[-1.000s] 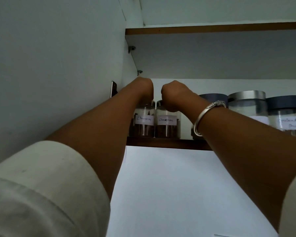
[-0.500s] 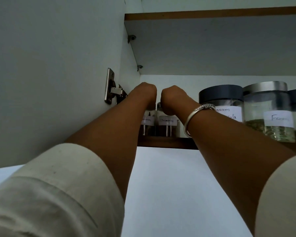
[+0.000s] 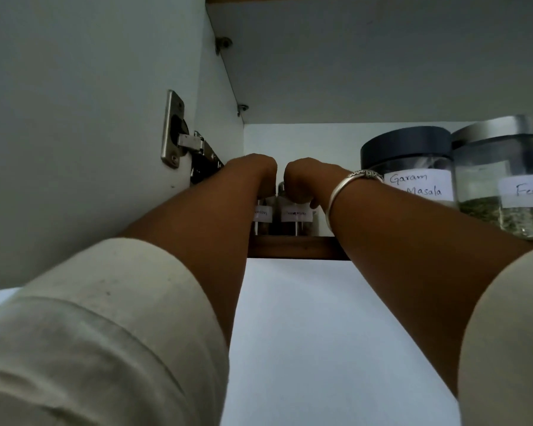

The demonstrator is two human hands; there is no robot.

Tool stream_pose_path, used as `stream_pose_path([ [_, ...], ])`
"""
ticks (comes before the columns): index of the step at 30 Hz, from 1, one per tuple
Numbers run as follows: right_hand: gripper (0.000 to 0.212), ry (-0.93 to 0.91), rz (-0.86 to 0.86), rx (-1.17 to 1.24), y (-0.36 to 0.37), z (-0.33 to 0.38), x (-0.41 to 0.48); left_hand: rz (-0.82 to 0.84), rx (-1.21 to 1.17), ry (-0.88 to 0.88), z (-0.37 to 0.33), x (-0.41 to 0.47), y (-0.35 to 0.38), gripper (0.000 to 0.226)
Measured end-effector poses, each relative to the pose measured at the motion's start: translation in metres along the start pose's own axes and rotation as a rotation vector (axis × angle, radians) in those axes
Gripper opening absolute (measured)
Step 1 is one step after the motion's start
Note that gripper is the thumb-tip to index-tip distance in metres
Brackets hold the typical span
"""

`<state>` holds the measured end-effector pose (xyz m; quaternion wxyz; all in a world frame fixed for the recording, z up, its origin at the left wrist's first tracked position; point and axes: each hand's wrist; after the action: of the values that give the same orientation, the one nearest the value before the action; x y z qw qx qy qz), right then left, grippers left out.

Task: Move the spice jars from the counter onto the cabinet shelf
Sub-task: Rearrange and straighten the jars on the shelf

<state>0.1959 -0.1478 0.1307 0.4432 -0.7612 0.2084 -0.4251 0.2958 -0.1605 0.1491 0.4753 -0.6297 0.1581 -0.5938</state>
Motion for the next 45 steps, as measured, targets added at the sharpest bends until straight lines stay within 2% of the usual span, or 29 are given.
stream_pose_path([
  [6, 0.041, -0.072, 0.045, -0.084, 0.007, -0.005, 0.004, 0.055, 0.047, 0.019, -0.001, -0.005, 0.004, 0.034],
  [9, 0.039, -0.080, 0.059, -0.154, 0.008, -0.004, 0.007, 0.066, 0.023, 0.023, -0.002, -0.008, 0.005, 0.034],
  [14, 0.040, -0.070, 0.133, -0.139, 0.009, 0.001, 0.012, 0.052, -0.041, 0.028, -0.005, -0.009, 0.012, 0.041],
  [18, 0.055, 0.030, -0.005, -0.165, 0.018, 0.004, 0.012, -0.018, -0.144, 0.022, -0.008, -0.018, 0.014, 0.055],
  [20, 0.063, 0.006, -0.069, -0.150, 0.018, 0.006, 0.006, -0.073, -0.216, 0.005, -0.007, -0.026, 0.010, 0.057],
  [25, 0.063, -0.014, -0.132, -0.153, 0.014, 0.007, -0.017, -0.152, -0.287, 0.014, -0.004, -0.050, 0.004, 0.042],
  [28, 0.070, -0.058, -0.114, -0.281, 0.002, 0.013, -0.040, -0.186, -0.330, 0.053, 0.003, -0.068, -0.006, 0.034],
  [32, 0.060, -0.194, -0.192, -0.409, -0.021, 0.015, -0.070, -0.152, -0.394, 0.092, 0.010, -0.094, -0.031, 0.042],
  [37, 0.048, -0.259, -0.304, -0.396, -0.053, -0.012, -0.114, -0.117, -0.535, 0.152, -0.008, -0.131, -0.071, 0.059],
  [41, 0.050, -0.201, -0.359, -0.357, -0.063, -0.047, -0.151, -0.095, -0.582, 0.218, -0.035, -0.151, -0.099, 0.062],
  [45, 0.051, -0.103, -0.353, -0.285, -0.062, -0.088, -0.186, -0.073, -0.493, 0.267, -0.063, -0.166, -0.114, 0.061],
])
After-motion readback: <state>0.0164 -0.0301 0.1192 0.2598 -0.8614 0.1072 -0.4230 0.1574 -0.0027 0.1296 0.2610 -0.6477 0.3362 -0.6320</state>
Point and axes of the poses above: each hand's wrist, its own x-axis towards the middle knuckle, its own y-axis out of the palm, z = x × y, and after that the axes turned 14 degrees about -y, right-handed
